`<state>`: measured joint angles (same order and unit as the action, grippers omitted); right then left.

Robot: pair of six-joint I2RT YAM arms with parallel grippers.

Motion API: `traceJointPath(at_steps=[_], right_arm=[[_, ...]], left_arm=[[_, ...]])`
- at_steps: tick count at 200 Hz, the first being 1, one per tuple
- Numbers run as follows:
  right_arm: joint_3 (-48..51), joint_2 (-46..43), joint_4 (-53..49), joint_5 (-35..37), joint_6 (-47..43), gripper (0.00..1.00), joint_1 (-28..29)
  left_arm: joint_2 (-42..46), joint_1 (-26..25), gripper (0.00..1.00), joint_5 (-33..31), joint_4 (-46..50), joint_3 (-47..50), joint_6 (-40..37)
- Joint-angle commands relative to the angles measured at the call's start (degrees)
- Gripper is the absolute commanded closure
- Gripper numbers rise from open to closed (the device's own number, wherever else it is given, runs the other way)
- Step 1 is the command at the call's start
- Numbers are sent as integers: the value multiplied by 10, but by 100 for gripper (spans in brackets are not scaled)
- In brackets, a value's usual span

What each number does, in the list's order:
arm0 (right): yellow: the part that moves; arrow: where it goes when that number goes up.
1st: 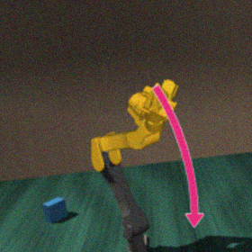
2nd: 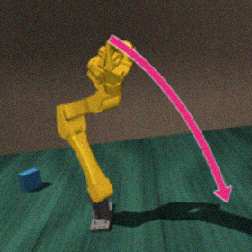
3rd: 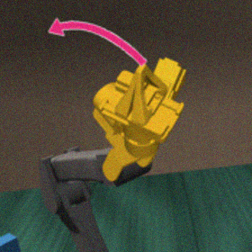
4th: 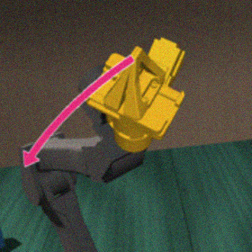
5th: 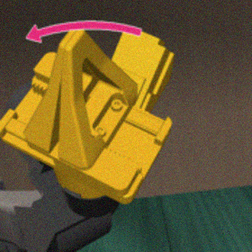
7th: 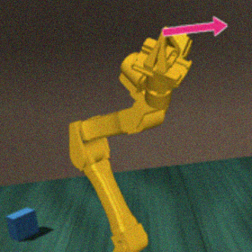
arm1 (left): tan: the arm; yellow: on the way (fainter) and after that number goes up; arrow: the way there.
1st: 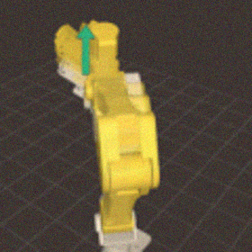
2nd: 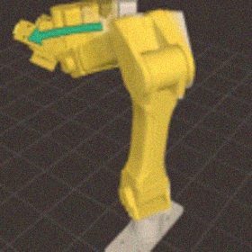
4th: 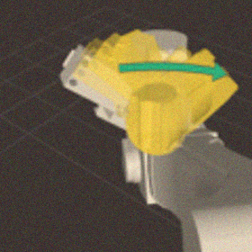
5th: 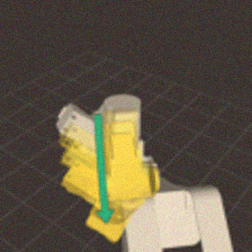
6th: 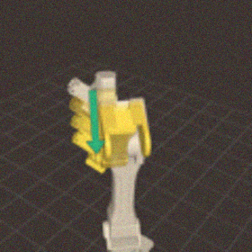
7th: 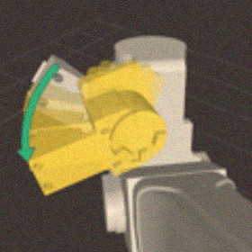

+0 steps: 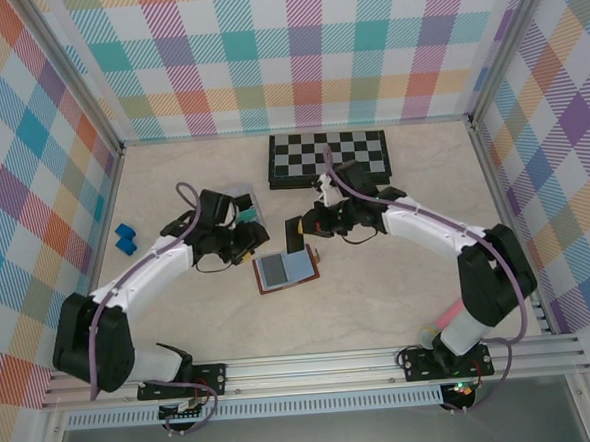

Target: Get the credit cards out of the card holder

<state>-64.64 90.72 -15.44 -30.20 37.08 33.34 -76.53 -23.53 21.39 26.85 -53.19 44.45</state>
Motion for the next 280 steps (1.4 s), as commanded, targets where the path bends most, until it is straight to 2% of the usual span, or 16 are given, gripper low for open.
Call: traceJointPath(at_steps=[1, 33, 69, 103, 129, 162, 232, 272, 280], right_arm=[[27, -31, 109, -74, 63, 100, -18], [42, -44, 224, -146, 155, 100, -39], [48, -41, 328, -188, 242, 99, -42], [47, -41, 370, -204, 273, 98, -42], [47, -41, 371, -208, 279, 98, -42], [50, -40, 371, -207, 285, 97, -43], [49, -31, 363, -210, 284, 97, -43], [47, -31, 343, -206, 272, 96, -42], [44, -32, 330, -203, 265, 94, -43]], left_arm=[[40, 5, 38, 41, -8, -18, 19], [72, 4, 28, 84, -49, -33, 65], [84, 0, 17, 139, -145, -31, 117], [74, -5, 18, 168, -210, -31, 151], [76, -6, 29, 179, -309, -13, 220], [85, -6, 50, 182, -334, -18, 236], [83, -7, 84, 188, -338, -13, 235], [85, -7, 100, 184, -316, -14, 216], [86, -7, 100, 180, -305, -15, 208]])
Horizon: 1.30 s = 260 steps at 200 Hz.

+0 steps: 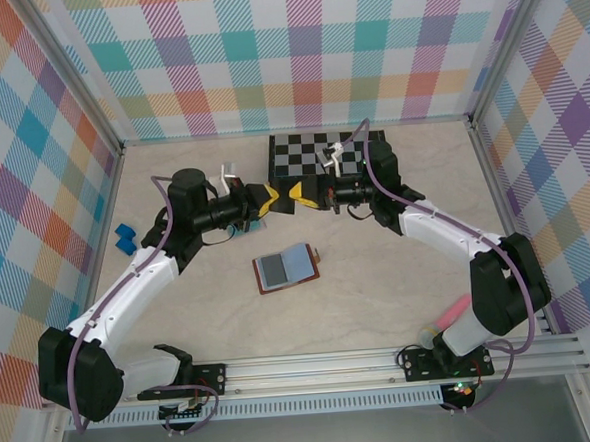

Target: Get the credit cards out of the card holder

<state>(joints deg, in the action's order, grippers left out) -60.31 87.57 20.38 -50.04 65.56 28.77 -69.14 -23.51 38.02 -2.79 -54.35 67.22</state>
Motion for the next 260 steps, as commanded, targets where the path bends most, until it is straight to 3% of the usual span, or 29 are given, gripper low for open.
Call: traceJointPath(at_steps=[1, 11, 30, 66, 89, 108, 143, 175, 195, 222, 260], right_arm=[[0, -1, -31, -4, -22, 94, 3], [-4, -2, -54, 0, -34, 88, 3], [-16, -16, -133, 33, -79, 67, 3], [-51, -42, -322, 137, -188, 29, 2], [-54, -55, -389, 196, -224, 15, 0], [-44, -66, -415, 229, -233, 5, -5], [-21, -79, -425, 255, -234, 0, -15], [-7, -87, -433, 266, -235, 0, -22], [3, -96, -439, 274, -234, 0, -27], [9, -105, -450, 277, -240, 0, -35], [25, -108, -444, 270, -238, 0, -41]], left_arm=[[13, -7, 100, 13, -8, -3, -21], [15, -7, 100, 6, 13, -6, -35], [21, -8, 100, -27, 92, -25, -93], [36, -7, 100, -171, 320, -80, -254], [47, -7, 100, -240, 386, -96, -326], [53, -7, 100, -260, 415, -107, -390], [37, -7, 100, -261, 420, -122, -520], [-30, 0, 100, -318, 413, -169, -615], [-59, 7, 100, -344, 354, -174, -686], [-87, 20, 100, -332, 294, -179, -808], [-131, 54, 100, -288, 320, -232, -964]])
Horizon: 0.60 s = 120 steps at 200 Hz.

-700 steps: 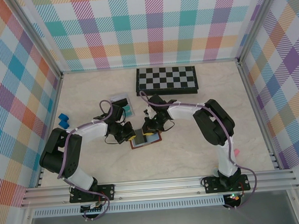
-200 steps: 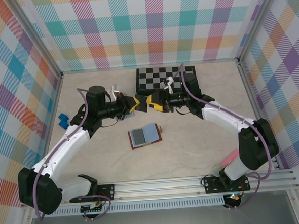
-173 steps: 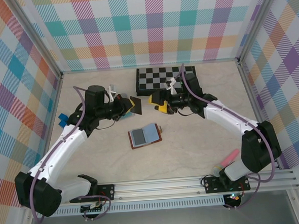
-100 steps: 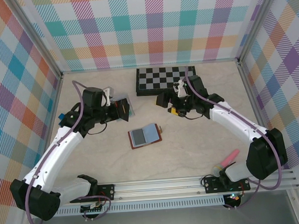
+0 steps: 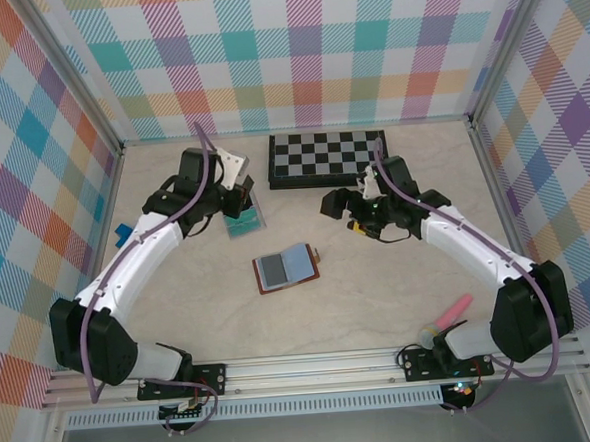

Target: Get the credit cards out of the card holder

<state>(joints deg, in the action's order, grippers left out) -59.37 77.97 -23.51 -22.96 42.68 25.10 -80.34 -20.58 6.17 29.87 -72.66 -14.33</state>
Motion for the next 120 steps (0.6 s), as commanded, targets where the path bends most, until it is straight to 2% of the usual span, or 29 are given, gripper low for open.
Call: traceJointPath(at_steps=[1, 34, 67, 98, 120], right_arm=[[16, -12, -5, -1, -9, 0, -4], [22, -6, 1, -9, 0, 0, -6], [21, -2, 1, -13, 6, 0, -6], [18, 4, 0, -19, 14, 0, -6], [10, 10, -4, -23, 14, 0, -5]], left_arm=[[-20, 27, 100, 31, -7, -51, -154], [-46, 62, 100, 95, 22, -69, -300], [-83, 107, 100, 178, 58, -86, -375], [-121, 116, 100, 157, 72, -86, -477], [-149, 119, 100, 156, 99, -112, -514]])
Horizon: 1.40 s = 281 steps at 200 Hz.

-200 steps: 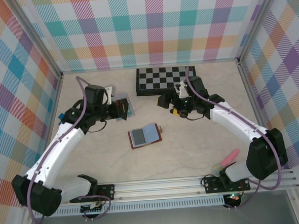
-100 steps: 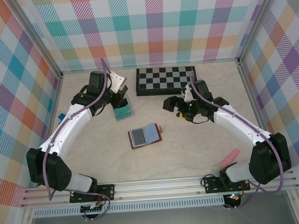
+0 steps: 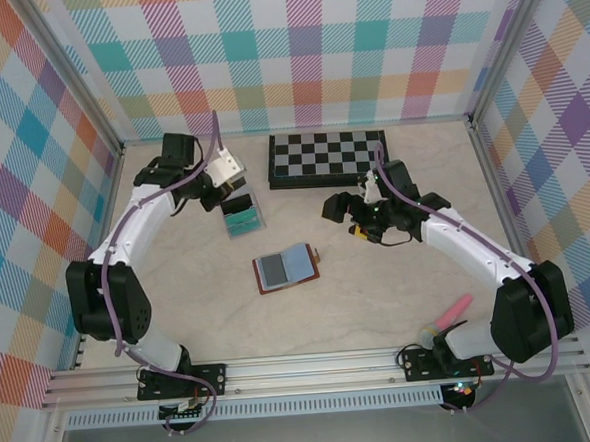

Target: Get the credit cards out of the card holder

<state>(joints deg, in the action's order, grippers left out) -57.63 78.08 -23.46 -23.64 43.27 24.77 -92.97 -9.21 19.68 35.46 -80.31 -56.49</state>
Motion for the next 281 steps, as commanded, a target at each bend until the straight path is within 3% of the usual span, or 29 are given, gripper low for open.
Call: traceJointPath(at_steps=[1, 57, 186, 219, 281], right_arm=[[-7, 10, -5, -17, 8, 0, -2], [-17, 21, -3, -27, 12, 0, -2], [-13, 40, 14, -49, 24, 0, -2], [-11, 39, 13, -50, 22, 0, -2], [-13, 39, 15, -53, 23, 0, -2]], left_arm=[[-24, 6, 100, 21, 44, -37, -94], [-108, 7, 100, 2, 64, -73, -165], [-186, 7, 100, -32, 38, -103, -169], [-185, 7, 89, -30, 32, -100, -163], [-185, 7, 80, -25, 7, -92, -142]])
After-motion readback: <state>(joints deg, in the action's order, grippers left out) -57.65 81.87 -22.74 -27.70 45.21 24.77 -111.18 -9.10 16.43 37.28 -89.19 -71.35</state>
